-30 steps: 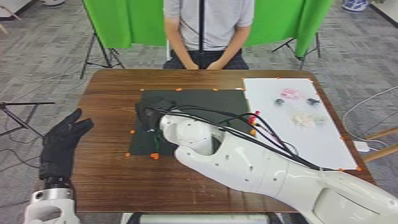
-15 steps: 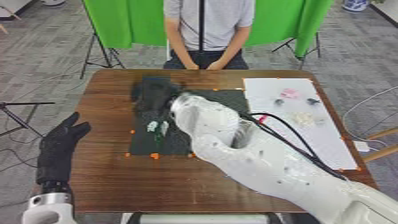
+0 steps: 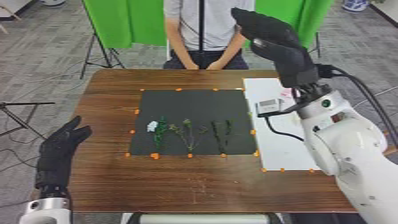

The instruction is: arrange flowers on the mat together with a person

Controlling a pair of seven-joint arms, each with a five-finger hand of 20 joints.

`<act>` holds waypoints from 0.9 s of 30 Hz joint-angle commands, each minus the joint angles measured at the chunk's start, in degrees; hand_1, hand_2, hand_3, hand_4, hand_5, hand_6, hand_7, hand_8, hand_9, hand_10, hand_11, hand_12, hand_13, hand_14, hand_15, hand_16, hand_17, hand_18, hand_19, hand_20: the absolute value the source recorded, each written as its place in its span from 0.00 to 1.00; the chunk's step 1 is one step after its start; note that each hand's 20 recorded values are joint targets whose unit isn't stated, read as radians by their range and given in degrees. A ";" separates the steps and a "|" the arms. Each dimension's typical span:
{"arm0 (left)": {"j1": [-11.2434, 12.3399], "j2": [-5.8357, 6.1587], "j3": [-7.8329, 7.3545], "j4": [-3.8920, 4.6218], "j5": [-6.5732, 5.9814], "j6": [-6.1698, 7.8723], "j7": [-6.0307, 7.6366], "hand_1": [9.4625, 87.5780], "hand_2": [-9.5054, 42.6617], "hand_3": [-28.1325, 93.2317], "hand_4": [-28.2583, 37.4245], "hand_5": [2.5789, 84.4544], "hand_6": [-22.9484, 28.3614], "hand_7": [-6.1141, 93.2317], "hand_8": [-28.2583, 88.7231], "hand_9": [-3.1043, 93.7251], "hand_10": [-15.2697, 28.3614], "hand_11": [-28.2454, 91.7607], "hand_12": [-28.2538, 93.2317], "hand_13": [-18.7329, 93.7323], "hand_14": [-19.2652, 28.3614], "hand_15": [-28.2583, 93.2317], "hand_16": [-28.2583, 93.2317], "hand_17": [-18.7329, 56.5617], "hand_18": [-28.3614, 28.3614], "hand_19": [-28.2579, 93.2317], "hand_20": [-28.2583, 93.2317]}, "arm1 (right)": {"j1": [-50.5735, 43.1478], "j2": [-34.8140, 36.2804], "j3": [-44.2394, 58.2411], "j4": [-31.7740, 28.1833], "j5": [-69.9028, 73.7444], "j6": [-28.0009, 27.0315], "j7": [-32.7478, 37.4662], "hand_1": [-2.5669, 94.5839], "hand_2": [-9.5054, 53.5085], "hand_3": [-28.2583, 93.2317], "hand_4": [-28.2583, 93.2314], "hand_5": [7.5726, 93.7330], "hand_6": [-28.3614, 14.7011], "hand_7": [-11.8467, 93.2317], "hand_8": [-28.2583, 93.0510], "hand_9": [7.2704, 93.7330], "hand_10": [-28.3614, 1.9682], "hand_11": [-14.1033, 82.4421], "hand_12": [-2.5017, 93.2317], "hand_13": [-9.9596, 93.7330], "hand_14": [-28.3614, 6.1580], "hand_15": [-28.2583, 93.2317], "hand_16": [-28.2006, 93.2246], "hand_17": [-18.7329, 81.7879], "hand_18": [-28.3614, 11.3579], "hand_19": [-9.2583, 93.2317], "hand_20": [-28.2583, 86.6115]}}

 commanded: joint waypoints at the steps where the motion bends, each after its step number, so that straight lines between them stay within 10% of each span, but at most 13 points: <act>1: -0.09 -1.03 0.69 -0.13 2.67 -2.18 -1.31 0.22 0.00 0.77 0.00 0.52 0.57 0.12 0.19 0.53 0.68 0.37 0.32 0.52 0.77 0.33 0.24 0.39 0.70 0.26 0.40 | -36.23 -19.08 16.28 -0.71 4.48 7.10 -7.09 0.12 0.19 0.83 0.09 0.29 0.63 0.16 0.18 0.26 0.46 0.15 0.13 0.29 0.45 0.24 0.36 0.30 0.37 0.12 0.43; 27: 0.23 -2.05 2.00 -0.61 4.29 -3.49 -1.70 0.21 0.00 0.79 0.00 0.53 0.57 0.13 0.19 0.53 0.68 0.37 0.32 0.52 0.77 0.33 0.24 0.39 0.70 0.25 0.40 | -37.56 -19.25 13.23 0.89 18.45 12.22 -12.81 0.08 0.19 0.87 0.08 0.32 0.65 0.19 0.17 0.31 0.47 0.17 0.13 0.33 0.46 0.27 0.34 0.33 0.35 0.12 0.44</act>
